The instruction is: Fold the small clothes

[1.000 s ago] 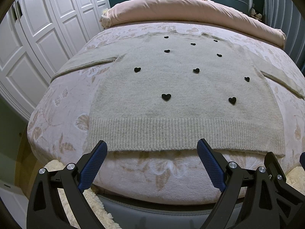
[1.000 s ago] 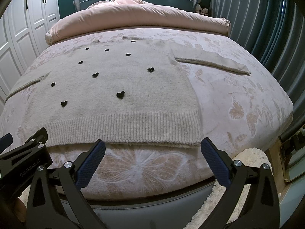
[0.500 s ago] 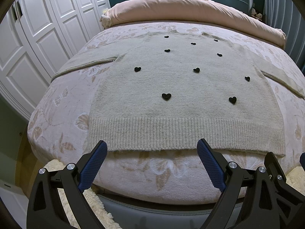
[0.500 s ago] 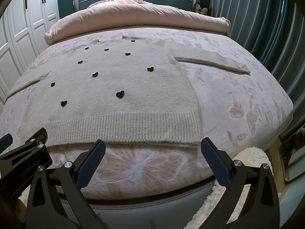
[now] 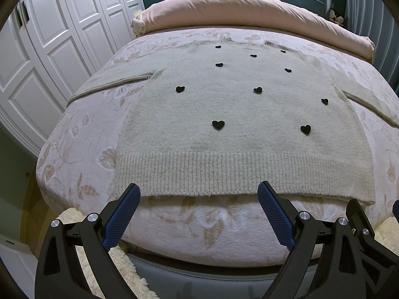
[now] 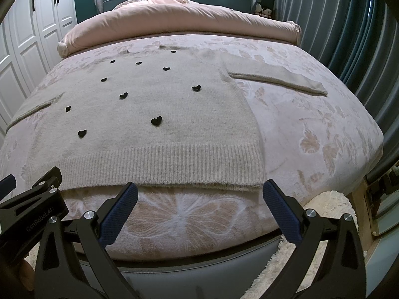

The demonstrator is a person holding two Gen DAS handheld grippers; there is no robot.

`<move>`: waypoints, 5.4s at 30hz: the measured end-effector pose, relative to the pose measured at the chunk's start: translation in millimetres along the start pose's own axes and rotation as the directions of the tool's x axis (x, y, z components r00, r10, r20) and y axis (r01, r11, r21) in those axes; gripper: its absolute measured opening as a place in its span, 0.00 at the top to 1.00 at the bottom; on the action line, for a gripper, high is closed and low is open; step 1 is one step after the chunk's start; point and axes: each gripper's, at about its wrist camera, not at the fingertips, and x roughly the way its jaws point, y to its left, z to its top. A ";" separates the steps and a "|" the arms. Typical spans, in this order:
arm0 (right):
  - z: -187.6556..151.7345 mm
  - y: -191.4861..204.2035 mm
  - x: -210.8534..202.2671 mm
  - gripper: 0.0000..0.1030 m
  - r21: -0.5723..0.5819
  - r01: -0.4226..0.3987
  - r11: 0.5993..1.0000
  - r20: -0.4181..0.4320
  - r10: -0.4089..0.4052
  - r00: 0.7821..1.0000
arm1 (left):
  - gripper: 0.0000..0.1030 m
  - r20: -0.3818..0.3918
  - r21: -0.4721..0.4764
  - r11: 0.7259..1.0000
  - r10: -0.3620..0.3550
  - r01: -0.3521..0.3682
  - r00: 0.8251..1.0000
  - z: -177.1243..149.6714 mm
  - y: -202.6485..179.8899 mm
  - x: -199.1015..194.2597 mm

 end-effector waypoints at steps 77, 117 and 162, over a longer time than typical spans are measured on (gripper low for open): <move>189.7 -100.5 238.6 0.35 0.294 -0.465 0.835 0.022 0.481 0.876 | 0.08 0.031 -0.599 0.726 -0.400 0.337 0.916 194.7 90.0 235.4; 283.0 -72.0 325.6 0.90 0.153 -0.243 0.958 -0.032 0.251 0.968 | 0.88 0.101 -0.409 0.829 -0.374 0.381 0.922 227.6 59.1 273.0; 192.0 -49.6 268.5 0.62 0.003 -0.154 0.988 0.077 0.153 0.985 | 0.32 0.065 -0.875 0.484 0.062 0.028 0.996 162.5 458.6 236.1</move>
